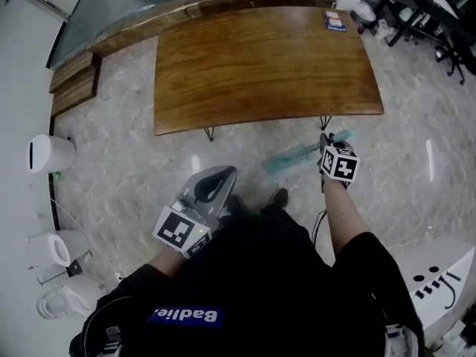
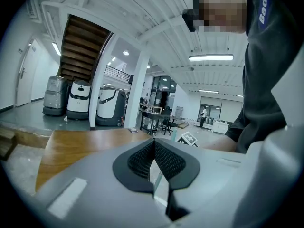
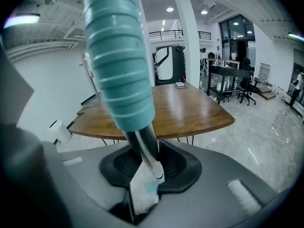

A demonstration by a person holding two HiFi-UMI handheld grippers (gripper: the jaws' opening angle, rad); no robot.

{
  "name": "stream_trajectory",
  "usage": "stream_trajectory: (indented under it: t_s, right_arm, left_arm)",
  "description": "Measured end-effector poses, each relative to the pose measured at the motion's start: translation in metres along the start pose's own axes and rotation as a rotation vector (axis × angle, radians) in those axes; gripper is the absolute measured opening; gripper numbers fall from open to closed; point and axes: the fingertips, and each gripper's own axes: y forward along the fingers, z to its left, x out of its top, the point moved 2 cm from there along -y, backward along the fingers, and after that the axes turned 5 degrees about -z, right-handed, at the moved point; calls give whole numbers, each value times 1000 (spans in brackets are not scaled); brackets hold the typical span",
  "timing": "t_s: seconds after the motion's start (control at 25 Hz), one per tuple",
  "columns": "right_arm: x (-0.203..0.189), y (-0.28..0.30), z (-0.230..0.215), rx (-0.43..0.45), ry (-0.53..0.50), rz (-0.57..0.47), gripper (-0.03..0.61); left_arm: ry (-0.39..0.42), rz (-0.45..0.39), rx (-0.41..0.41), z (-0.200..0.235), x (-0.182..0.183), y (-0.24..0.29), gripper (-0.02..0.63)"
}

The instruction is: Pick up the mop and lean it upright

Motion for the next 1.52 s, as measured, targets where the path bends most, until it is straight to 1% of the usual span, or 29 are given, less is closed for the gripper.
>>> stream_trajectory:
  t_s: [0.32, 0.68, 0.84, 1.16, 1.52]
  right_arm:
    - [18, 29, 9, 52, -64, -12, 104]
    - [42, 64, 21, 119, -189, 9, 103]
    - [50, 76, 24, 144, -237, 14, 103]
    - [56, 94, 38, 200, -296, 20, 101]
    - [67, 110, 48, 229, -316, 22, 103]
  left_arm:
    - [8, 10, 68, 6, 0, -4, 20]
    - [26, 2, 142, 14, 5, -14, 20]
    - [8, -7, 174, 14, 8, -16, 20]
    - [3, -8, 214, 13, 7, -20, 20]
    - [1, -1, 246, 15, 8, -26, 20]
